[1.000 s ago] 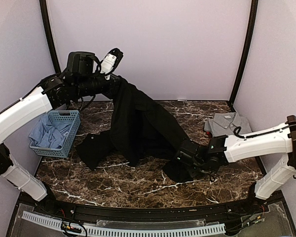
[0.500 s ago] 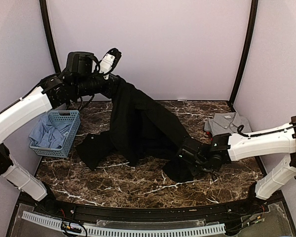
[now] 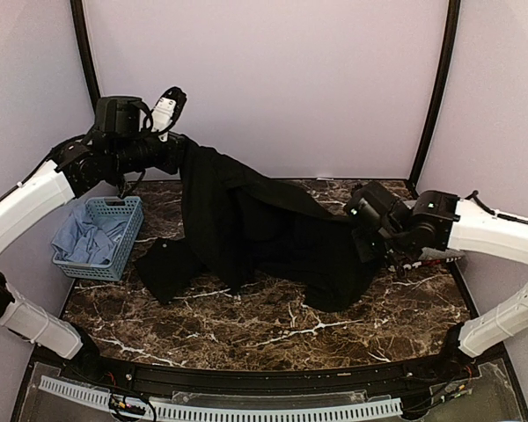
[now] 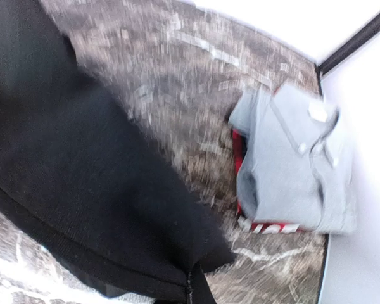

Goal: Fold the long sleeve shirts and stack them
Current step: Pick up the crumpled shirt from the center of the board.

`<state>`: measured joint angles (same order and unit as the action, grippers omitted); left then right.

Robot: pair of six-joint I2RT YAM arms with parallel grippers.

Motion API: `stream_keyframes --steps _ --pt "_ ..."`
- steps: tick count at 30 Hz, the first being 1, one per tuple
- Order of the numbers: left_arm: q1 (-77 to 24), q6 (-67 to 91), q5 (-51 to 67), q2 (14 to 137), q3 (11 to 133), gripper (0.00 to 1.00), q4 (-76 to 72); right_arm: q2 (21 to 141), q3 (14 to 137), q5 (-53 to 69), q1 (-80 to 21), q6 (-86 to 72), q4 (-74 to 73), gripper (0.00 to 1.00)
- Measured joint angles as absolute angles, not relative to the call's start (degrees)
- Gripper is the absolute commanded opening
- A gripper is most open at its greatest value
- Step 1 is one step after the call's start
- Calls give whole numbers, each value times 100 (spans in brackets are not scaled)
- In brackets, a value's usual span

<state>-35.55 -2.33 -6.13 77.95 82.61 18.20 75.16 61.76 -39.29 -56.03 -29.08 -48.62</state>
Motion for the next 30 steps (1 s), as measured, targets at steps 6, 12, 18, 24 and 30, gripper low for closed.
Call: stream_keyframes --steps 6,12,18,24,30 --pt "-3315 -106 -534 7400 8187 0 1898 6827 6805 -3437 -5105 -1981 -4705 0" --pt "-3315 -54 -329 7393 8075 0 1859 6825 6648 -3140 -4829 -1653 -4674 0" --pt "-3315 156 -163 7402 8016 0 1831 6934 6648 -3135 -4635 -1426 -4674 0" --pt "-3282 353 -145 7389 8138 0 1870 6945 8125 -3214 -4438 -1057 -4624 0" --pt "-3273 475 174 7028 8814 0 2084 6624 9660 -2814 -4427 -655 -4532 0"
